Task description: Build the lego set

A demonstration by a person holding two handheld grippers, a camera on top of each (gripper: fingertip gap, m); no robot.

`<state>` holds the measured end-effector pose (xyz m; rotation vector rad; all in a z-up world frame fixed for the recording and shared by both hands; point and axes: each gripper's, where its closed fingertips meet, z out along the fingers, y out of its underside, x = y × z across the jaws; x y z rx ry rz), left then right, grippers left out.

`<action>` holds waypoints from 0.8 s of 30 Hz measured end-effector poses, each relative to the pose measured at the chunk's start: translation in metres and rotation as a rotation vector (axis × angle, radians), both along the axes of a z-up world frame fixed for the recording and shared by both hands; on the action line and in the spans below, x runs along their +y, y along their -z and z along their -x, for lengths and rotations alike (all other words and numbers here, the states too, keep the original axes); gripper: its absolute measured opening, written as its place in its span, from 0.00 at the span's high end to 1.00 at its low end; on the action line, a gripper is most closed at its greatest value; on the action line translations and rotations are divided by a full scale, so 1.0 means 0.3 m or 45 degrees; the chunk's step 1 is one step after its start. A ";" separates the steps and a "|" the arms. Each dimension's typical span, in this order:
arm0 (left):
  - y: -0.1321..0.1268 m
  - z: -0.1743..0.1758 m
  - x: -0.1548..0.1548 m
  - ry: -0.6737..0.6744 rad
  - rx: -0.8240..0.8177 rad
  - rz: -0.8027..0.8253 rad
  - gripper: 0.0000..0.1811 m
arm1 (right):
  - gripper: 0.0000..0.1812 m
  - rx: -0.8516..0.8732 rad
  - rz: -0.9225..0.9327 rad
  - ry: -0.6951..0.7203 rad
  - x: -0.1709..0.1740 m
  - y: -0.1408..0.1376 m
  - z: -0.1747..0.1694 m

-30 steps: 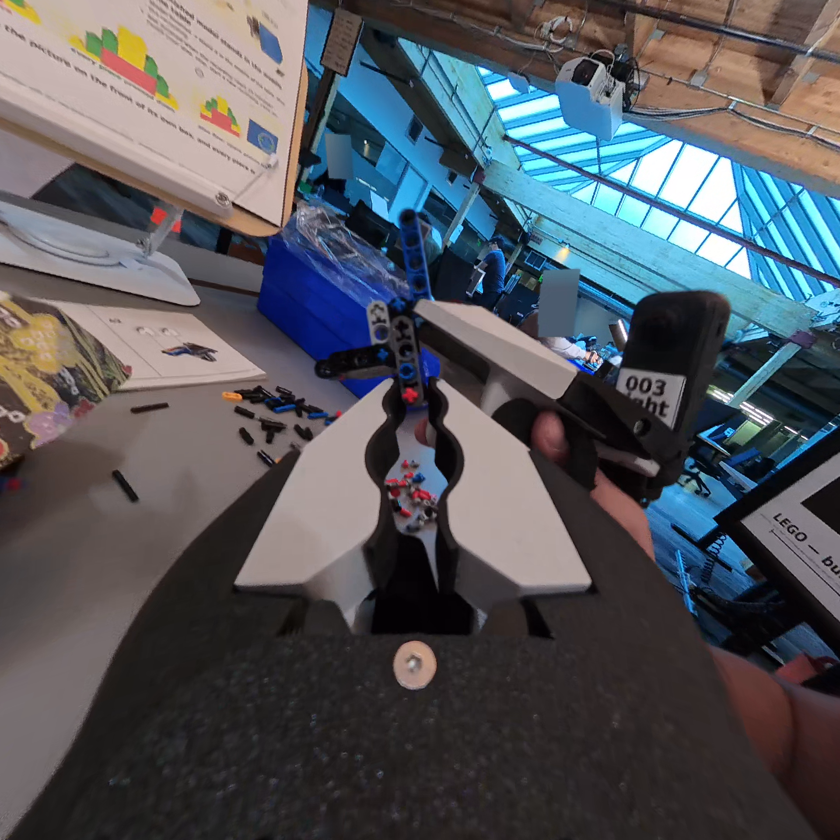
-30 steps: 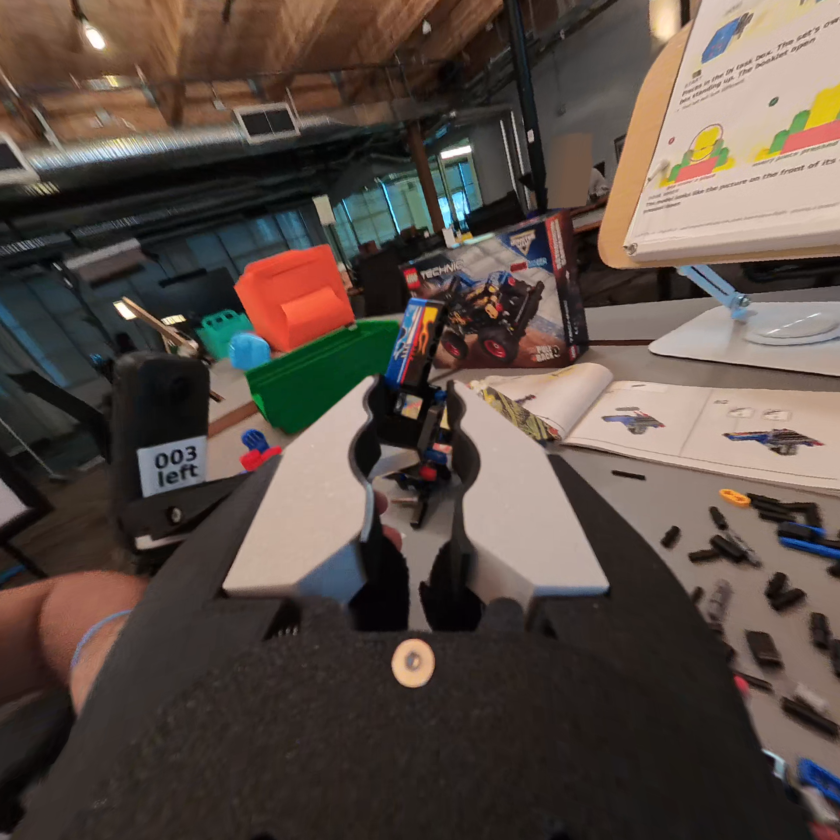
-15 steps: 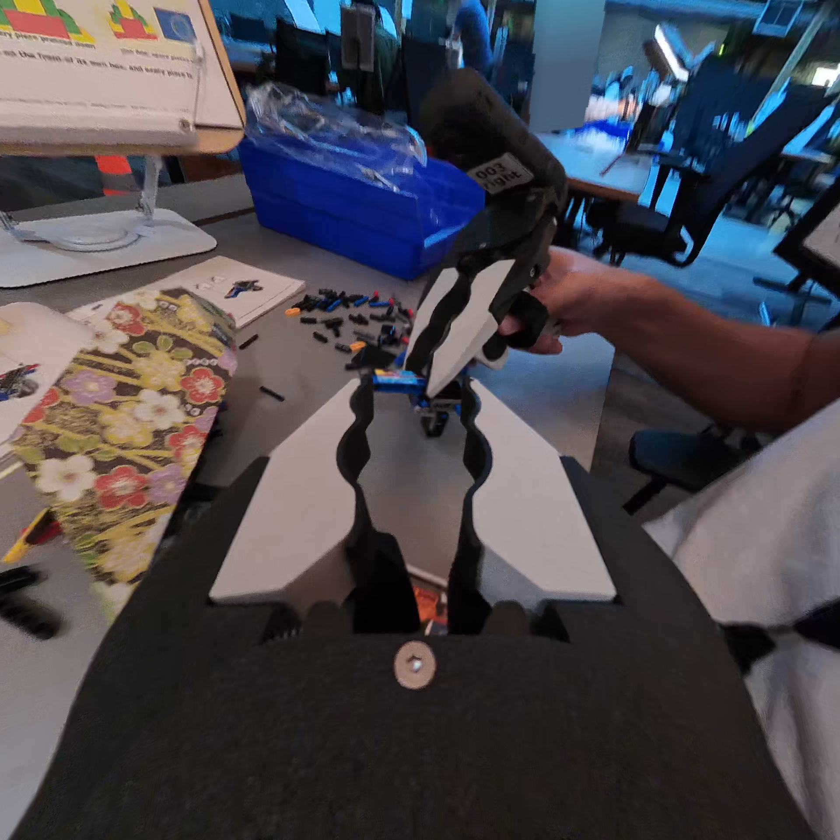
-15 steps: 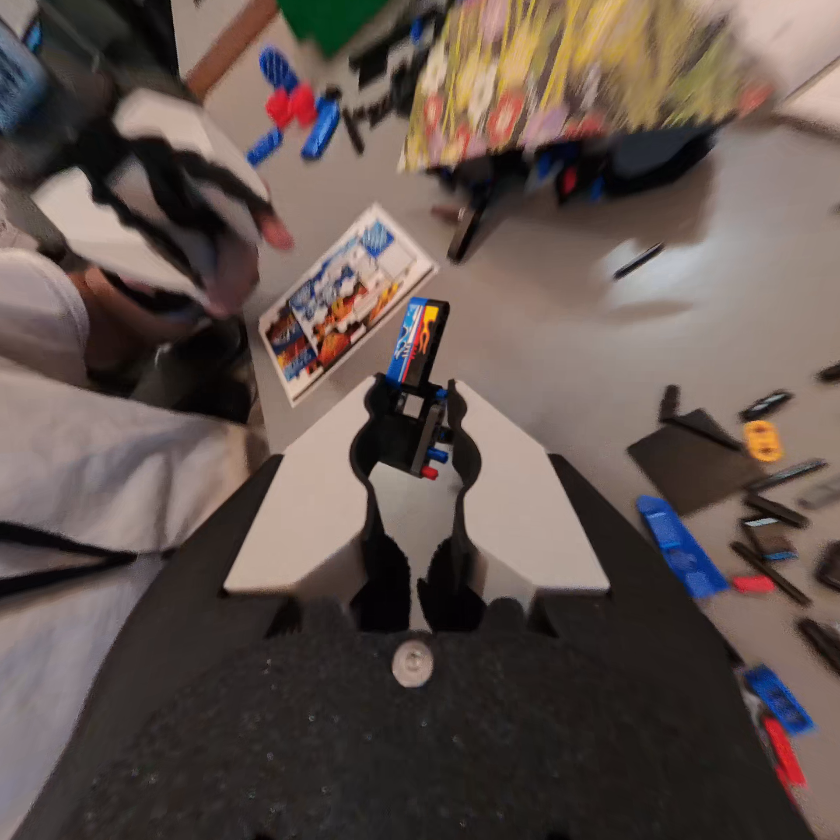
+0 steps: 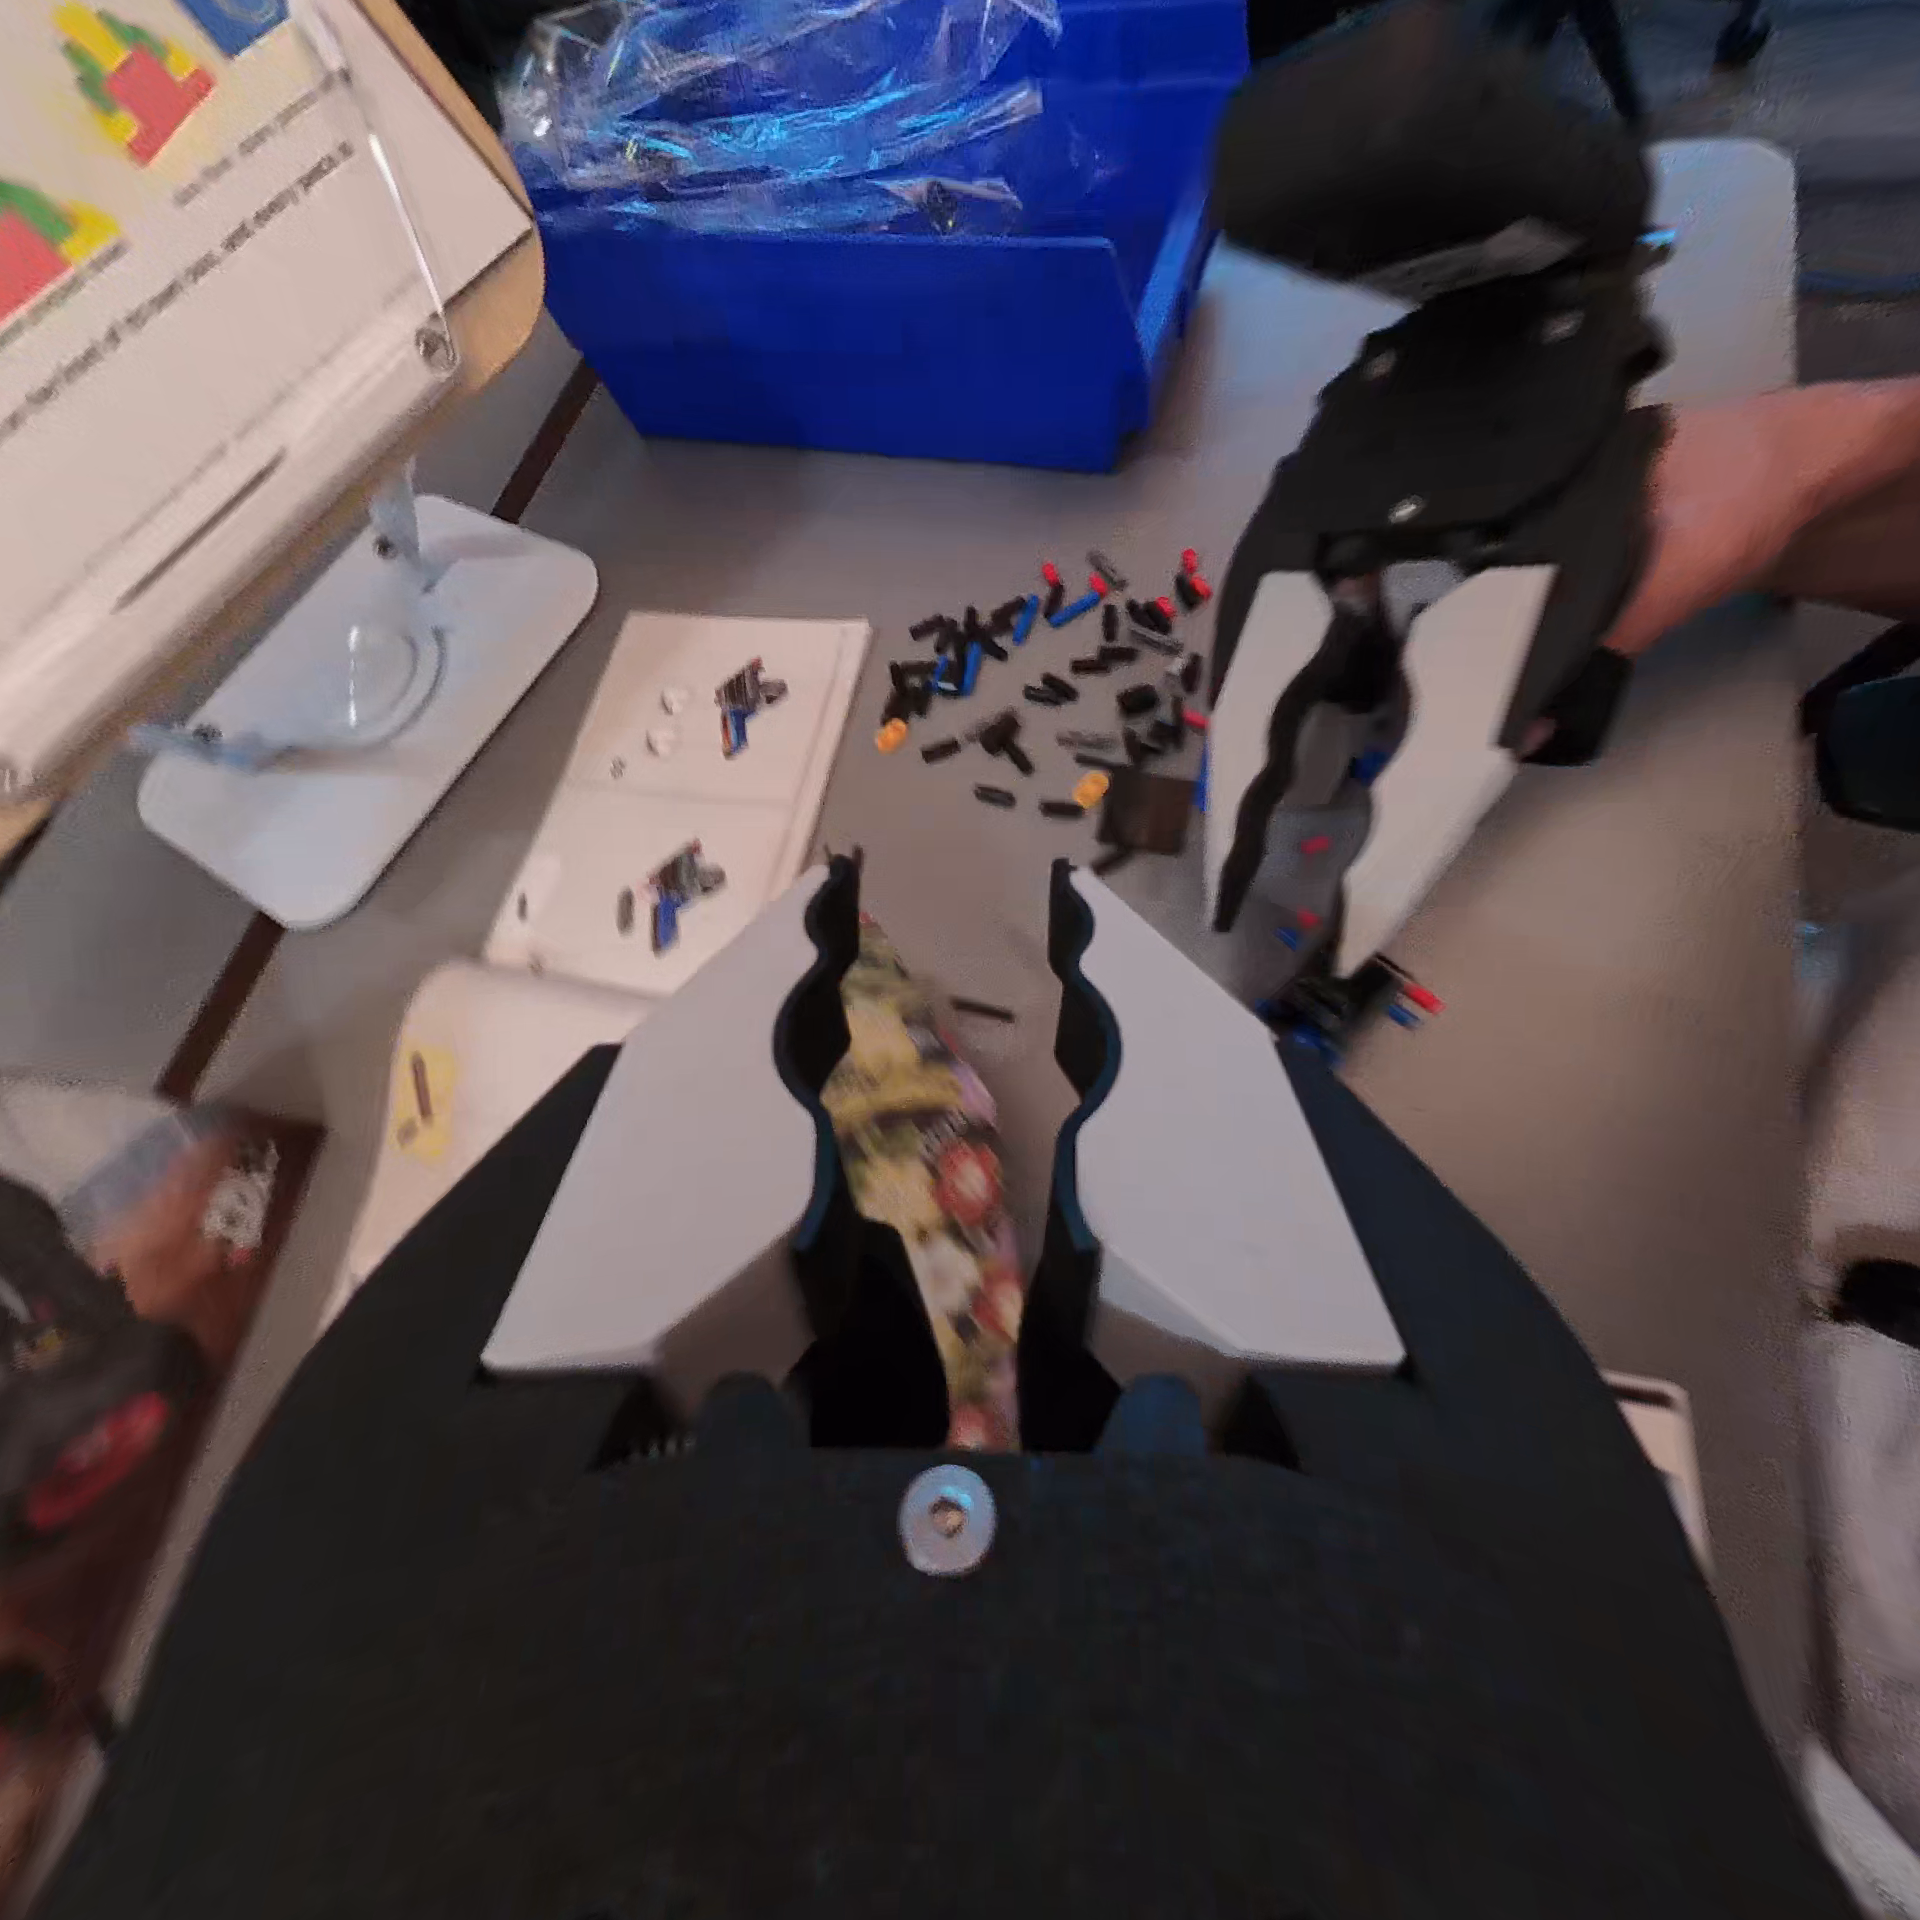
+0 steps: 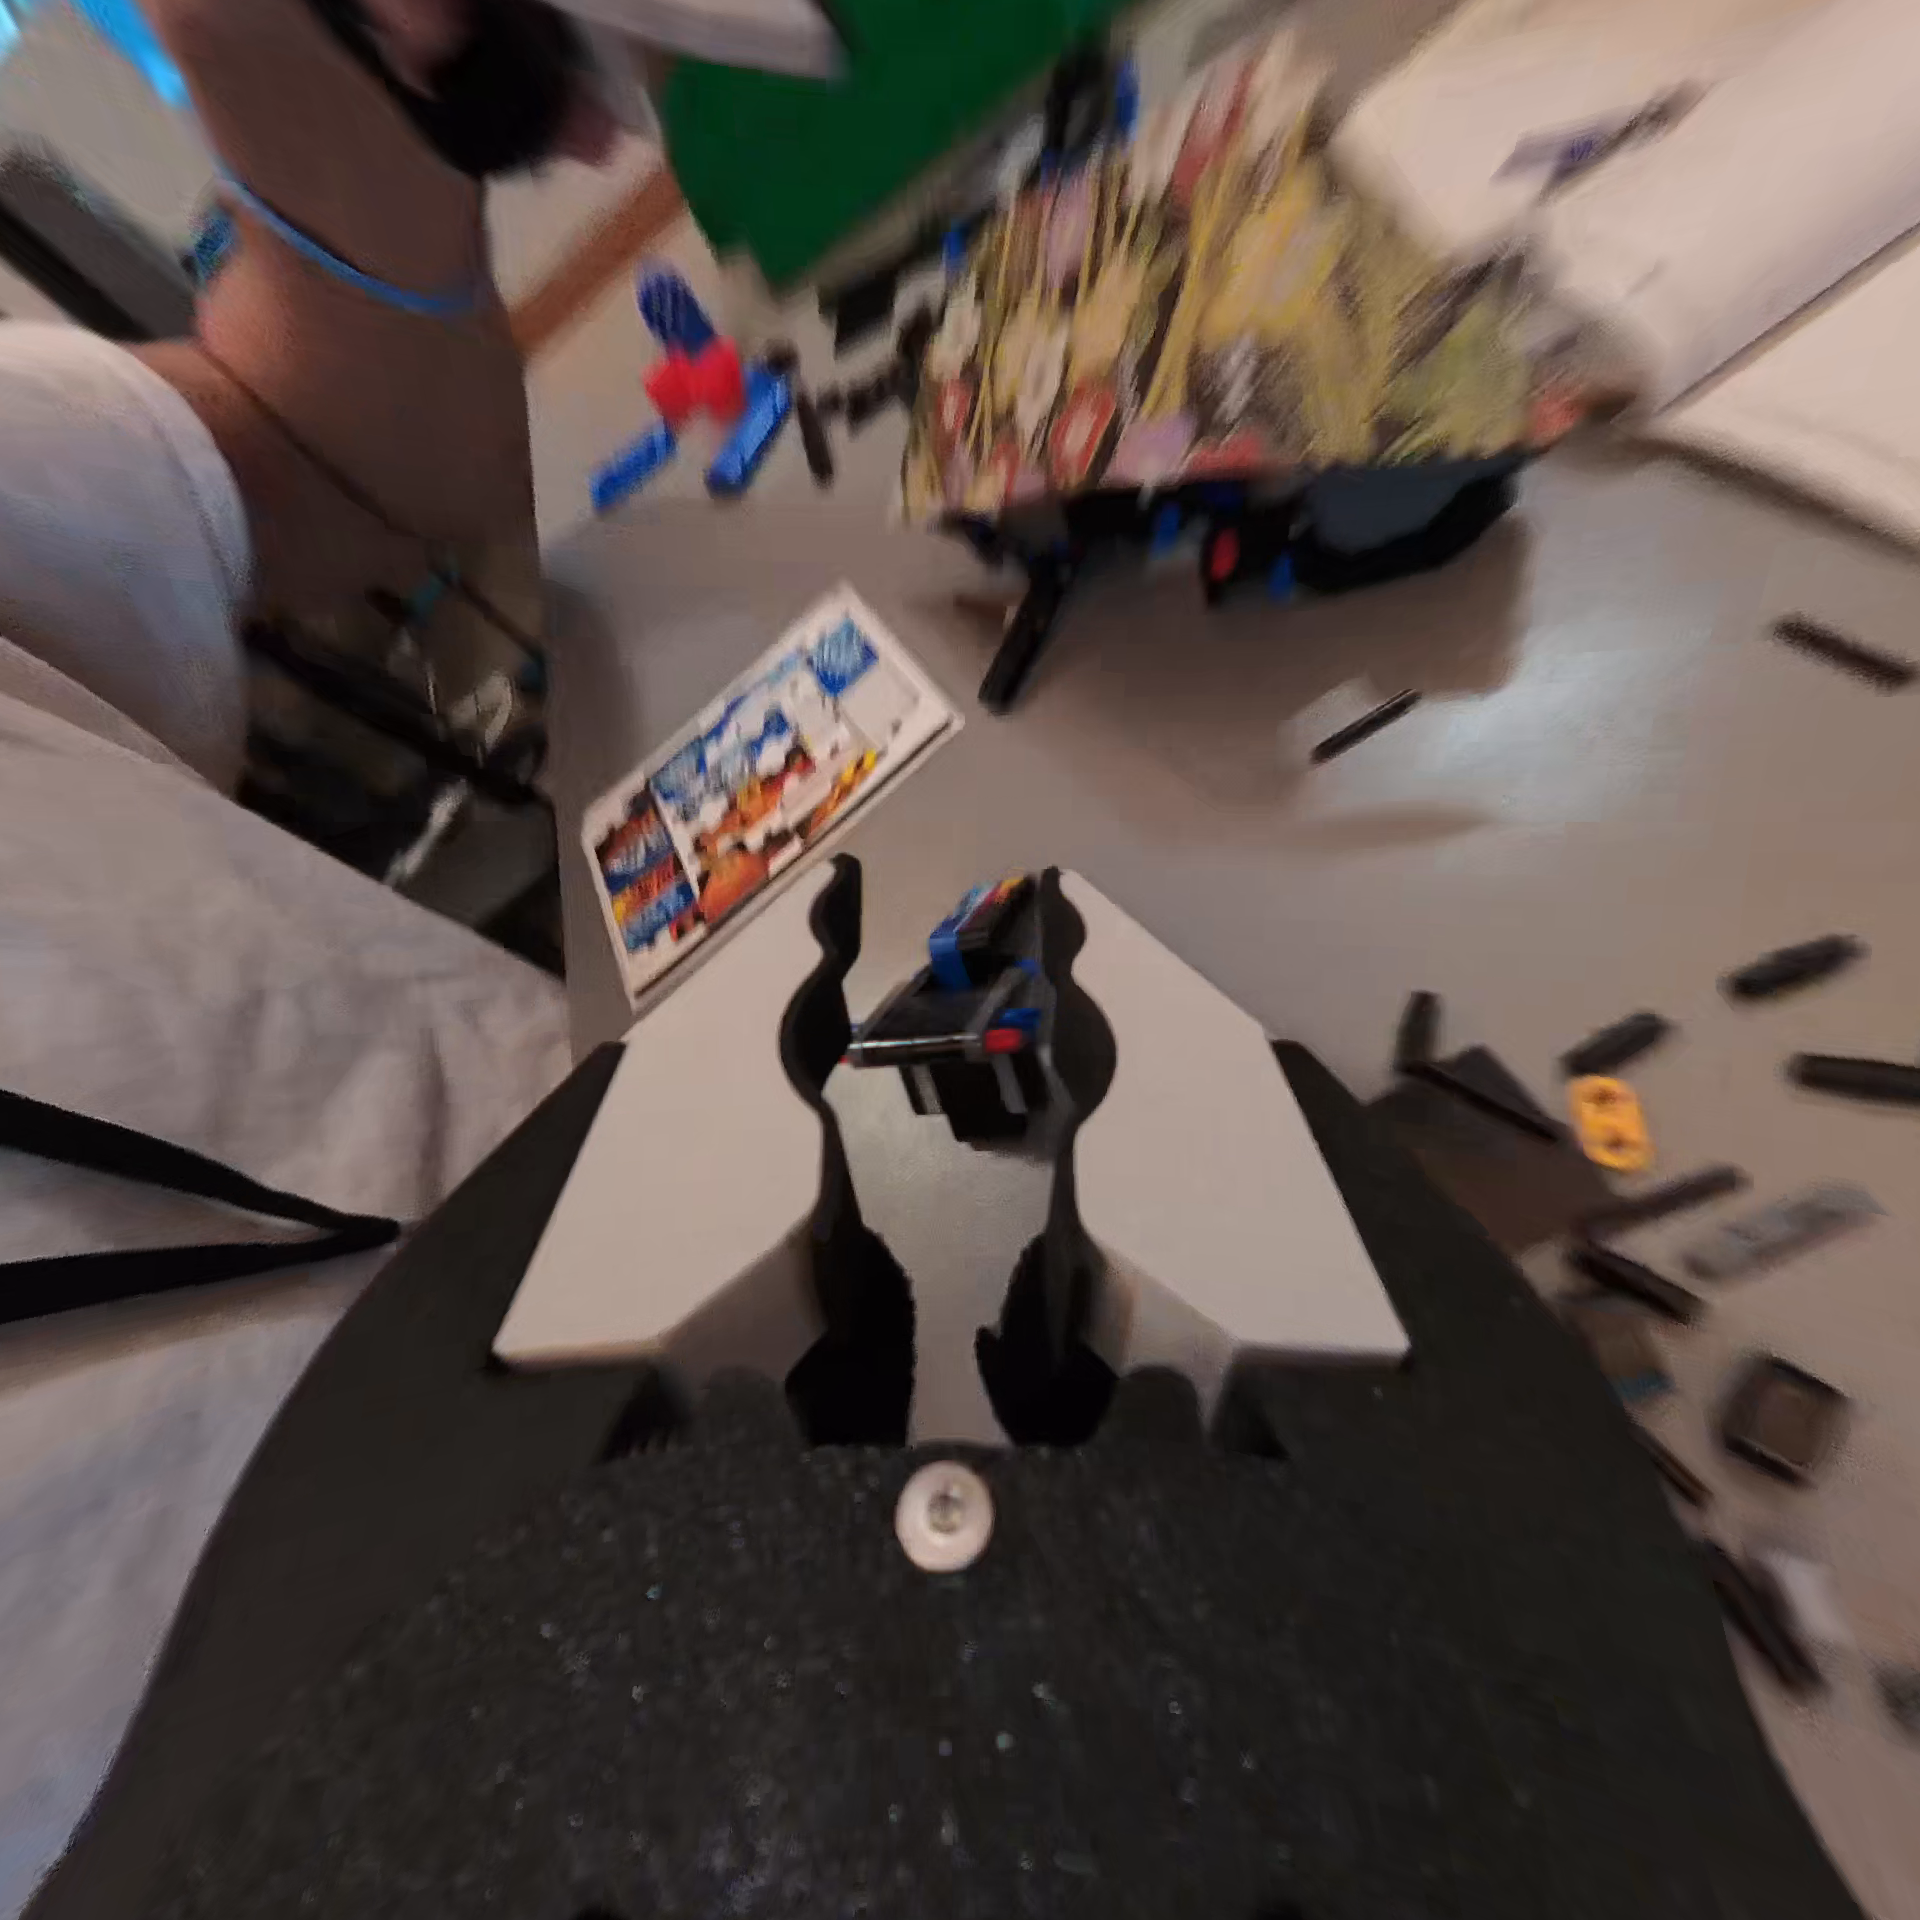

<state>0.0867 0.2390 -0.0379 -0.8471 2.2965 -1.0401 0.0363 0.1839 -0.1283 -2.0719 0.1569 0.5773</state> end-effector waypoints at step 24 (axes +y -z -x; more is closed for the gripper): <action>0.499 -0.596 -0.281 0.204 0.434 -0.260 0.98 | 0.84 -0.095 -0.343 0.565 -0.231 -0.120 -0.331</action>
